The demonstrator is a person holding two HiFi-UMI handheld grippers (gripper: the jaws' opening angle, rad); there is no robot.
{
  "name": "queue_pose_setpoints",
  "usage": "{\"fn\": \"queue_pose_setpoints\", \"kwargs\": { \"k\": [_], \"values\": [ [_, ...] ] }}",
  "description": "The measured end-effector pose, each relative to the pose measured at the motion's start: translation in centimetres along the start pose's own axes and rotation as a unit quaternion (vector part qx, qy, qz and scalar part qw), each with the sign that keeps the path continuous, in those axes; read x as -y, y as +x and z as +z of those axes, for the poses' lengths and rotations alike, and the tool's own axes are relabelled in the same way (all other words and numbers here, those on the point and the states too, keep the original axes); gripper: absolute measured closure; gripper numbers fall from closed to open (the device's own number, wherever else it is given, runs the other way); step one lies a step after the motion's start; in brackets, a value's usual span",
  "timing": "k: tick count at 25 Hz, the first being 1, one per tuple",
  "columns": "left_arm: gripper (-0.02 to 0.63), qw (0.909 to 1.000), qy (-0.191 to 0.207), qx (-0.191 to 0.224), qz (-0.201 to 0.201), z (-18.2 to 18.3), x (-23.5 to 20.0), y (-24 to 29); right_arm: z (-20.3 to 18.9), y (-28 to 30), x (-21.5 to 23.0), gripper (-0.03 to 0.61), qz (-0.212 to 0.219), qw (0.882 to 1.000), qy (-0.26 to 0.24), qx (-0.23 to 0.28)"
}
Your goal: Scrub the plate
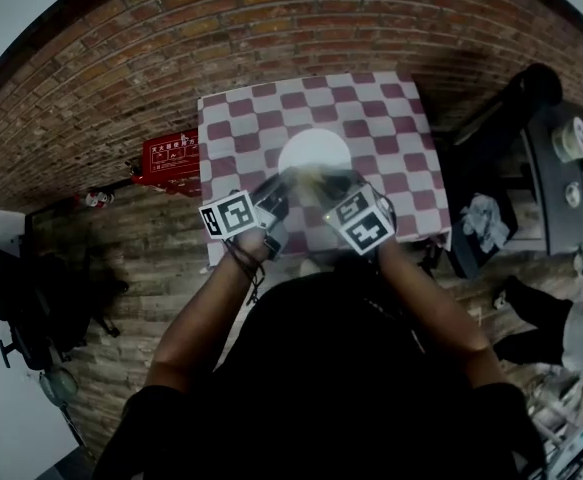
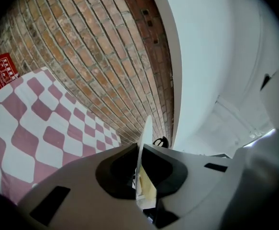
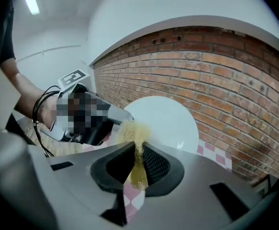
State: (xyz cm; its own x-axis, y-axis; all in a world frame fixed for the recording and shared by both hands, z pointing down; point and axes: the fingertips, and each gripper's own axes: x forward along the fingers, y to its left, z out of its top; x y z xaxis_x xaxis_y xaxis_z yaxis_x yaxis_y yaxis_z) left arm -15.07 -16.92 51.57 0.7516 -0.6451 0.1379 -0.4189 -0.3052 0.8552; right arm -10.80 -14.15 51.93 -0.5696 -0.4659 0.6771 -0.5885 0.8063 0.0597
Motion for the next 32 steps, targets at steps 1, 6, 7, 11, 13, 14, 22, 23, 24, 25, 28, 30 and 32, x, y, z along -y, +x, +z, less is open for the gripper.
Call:
{"fn": "queue_pose_setpoints", "kwargs": {
  "k": [1,6,7,11,13,14,22,23,24,25,28,30,32],
  "values": [
    [0.584,1.0,0.001,0.002,0.002,0.2,-0.1,-0.3,-0.6,0.0,0.1,0.531,0.003,1.0,0.006,-0.006],
    [0.584,0.9999,0.003,0.001,0.011,0.2,-0.7,-1.7,-2.2,-0.6,2.7,0.531,-0.019,0.999,0.021,-0.027],
    [0.584,0.9999,0.003,-0.003,0.011,-0.1,-0.7,-1.8,-2.2,-0.8,3.6,0.531,-0.029,0.999,0.023,-0.03],
    [0.584,0.9995,0.015,-0.027,0.005,-1.8,0.2,-1.4,-0.9,-1.1,6.4,0.531,-0.062,0.997,0.023,-0.027],
    [0.583,0.9991,0.018,-0.04,-0.001,-2.7,0.9,-1.0,0.5,-1.3,7.0,0.531,-0.072,0.997,0.014,-0.019],
    [0.583,0.9989,0.017,-0.044,-0.004,-3.1,1.2,-0.7,1.3,-1.4,7.0,0.531,-0.074,0.997,0.01,-0.013],
    [0.584,0.9992,-0.006,-0.037,-0.009,-3.3,1.8,0.2,4.0,-0.8,1.6,0.531,-0.021,1.0,-0.015,0.013],
    [0.588,0.9995,-0.007,-0.029,-0.007,-2.7,1.6,0.2,4.0,-0.8,0.9,0.531,-0.014,1.0,-0.015,0.014],
    [0.592,0.9998,-0.008,-0.018,-0.004,-1.9,1.4,0.1,3.9,-0.7,0.2,0.532,-0.01,1.0,-0.014,0.015],
    [0.594,0.9999,-0.012,-0.006,-0.003,-1.0,1.3,-0.2,3.7,-0.7,-0.2,0.531,-0.007,1.0,-0.013,0.015],
    [0.592,0.9995,-0.013,0.028,0.0,1.6,1.0,-0.9,2.5,-0.7,-1.0,0.531,0.009,1.0,-0.004,0.005],
    [0.588,0.9993,-0.004,0.037,0.003,2.7,1.1,-1.3,1.6,-0.7,-1.2,0.531,0.013,1.0,-0.007,-0.004],
    [0.588,0.9993,0.008,0.035,0.009,3.0,1.2,-1.5,0.9,-0.9,-0.7,0.531,0.01,1.0,-0.004,-0.01]
  ]
}}
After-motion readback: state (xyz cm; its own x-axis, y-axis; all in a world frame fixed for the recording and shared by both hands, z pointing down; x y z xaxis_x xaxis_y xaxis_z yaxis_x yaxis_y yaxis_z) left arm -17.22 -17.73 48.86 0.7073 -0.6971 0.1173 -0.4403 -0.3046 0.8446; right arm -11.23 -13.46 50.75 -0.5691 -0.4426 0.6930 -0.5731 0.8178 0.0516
